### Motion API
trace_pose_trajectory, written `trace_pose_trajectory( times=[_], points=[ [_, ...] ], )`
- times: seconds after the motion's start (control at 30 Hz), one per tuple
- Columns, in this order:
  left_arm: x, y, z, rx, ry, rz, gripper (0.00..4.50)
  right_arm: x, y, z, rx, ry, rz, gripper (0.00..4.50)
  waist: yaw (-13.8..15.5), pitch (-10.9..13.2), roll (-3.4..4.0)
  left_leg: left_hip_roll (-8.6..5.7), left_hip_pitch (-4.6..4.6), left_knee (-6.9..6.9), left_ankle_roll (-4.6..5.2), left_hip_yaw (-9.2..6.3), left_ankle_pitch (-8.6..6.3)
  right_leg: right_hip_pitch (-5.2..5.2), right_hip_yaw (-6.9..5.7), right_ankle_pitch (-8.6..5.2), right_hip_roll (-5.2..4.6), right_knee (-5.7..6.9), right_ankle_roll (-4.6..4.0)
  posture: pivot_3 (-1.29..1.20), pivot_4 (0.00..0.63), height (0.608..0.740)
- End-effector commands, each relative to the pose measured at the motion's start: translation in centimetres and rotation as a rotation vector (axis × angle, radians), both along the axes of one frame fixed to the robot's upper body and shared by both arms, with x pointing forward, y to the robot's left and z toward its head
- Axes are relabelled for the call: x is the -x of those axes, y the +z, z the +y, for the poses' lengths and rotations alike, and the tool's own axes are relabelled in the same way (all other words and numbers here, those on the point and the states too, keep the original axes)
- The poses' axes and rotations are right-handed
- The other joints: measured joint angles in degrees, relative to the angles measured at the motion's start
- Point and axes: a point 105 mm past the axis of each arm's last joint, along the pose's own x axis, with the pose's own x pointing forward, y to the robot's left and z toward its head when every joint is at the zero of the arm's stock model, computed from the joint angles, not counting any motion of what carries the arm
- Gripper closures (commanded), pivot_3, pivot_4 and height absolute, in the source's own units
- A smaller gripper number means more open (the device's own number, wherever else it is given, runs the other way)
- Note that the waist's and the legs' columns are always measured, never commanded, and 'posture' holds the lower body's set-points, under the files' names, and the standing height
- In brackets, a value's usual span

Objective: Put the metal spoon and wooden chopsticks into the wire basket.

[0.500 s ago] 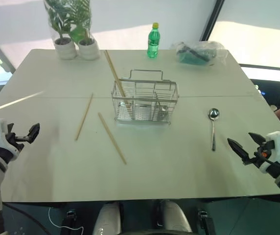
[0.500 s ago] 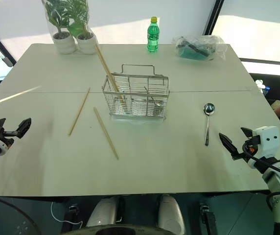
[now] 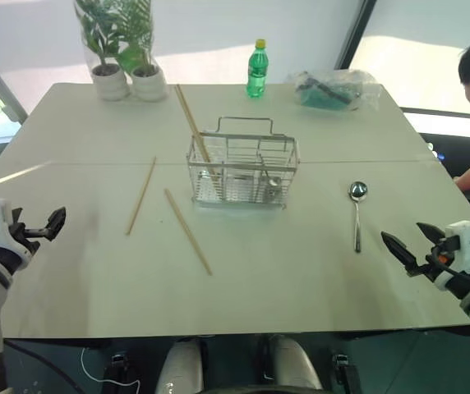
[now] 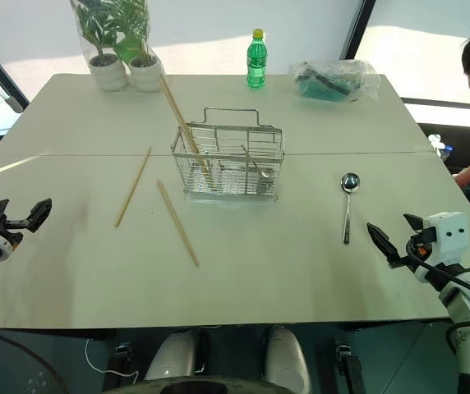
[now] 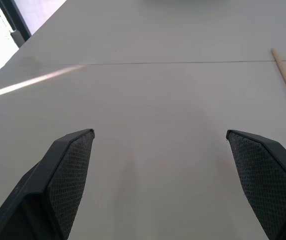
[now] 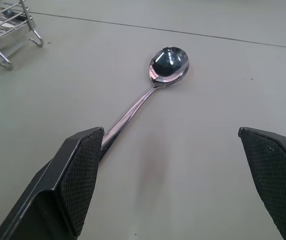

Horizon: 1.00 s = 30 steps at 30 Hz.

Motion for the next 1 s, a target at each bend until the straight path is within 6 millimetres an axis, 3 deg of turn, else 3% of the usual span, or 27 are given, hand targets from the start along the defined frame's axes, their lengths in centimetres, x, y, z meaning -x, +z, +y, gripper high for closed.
trace_pose_trajectory(
  times=[0.03,0.3,0.5,0.77,1.0],
  points=[
    [-0.2,2.2,-0.1,-0.054,-0.010,-0.054,0.00,-0.2,1.3,0.1,0.023,0.007,-0.053,0.05,0.0,0.0,0.00,0.00,0.02,0.00,0.00,0.00,0.00,0.00,0.00,0.00,0.00,0.02,0.00,0.00,0.150,0.717],
    [-0.4,2.6,-0.6,-0.060,-0.017,-0.062,0.00,-0.4,1.9,-0.4,0.044,0.000,-0.063,0.05,0.0,0.0,0.00,0.01,0.08,0.00,0.00,0.01,0.00,0.01,0.01,0.00,0.00,0.06,0.00,0.00,0.150,0.717],
    [-0.9,3.6,-2.1,-0.022,-0.103,-0.087,0.00,-1.4,4.1,0.0,0.078,0.005,-0.105,0.05,0.0,0.0,-0.05,0.01,0.10,0.03,0.00,0.05,0.00,0.03,0.04,0.00,0.00,0.09,0.00,0.00,0.150,0.717],
    [-0.7,6.9,-10.2,-0.010,-0.627,-0.048,0.00,-4.4,5.2,2.8,0.051,-0.093,-0.040,0.05,-0.1,0.0,-0.03,0.04,0.09,0.04,-0.01,0.05,0.01,-0.02,0.06,0.00,0.04,0.11,-0.02,0.00,0.150,0.717],
    [1.0,9.1,-15.3,-0.126,-1.007,0.012,0.00,-6.6,4.8,4.1,-0.018,-0.197,0.087,0.05,-0.1,0.0,0.06,0.03,-0.01,-0.05,0.00,0.08,0.01,-0.17,0.08,-0.01,0.07,0.09,-0.04,0.00,0.150,0.717]
  ],
)
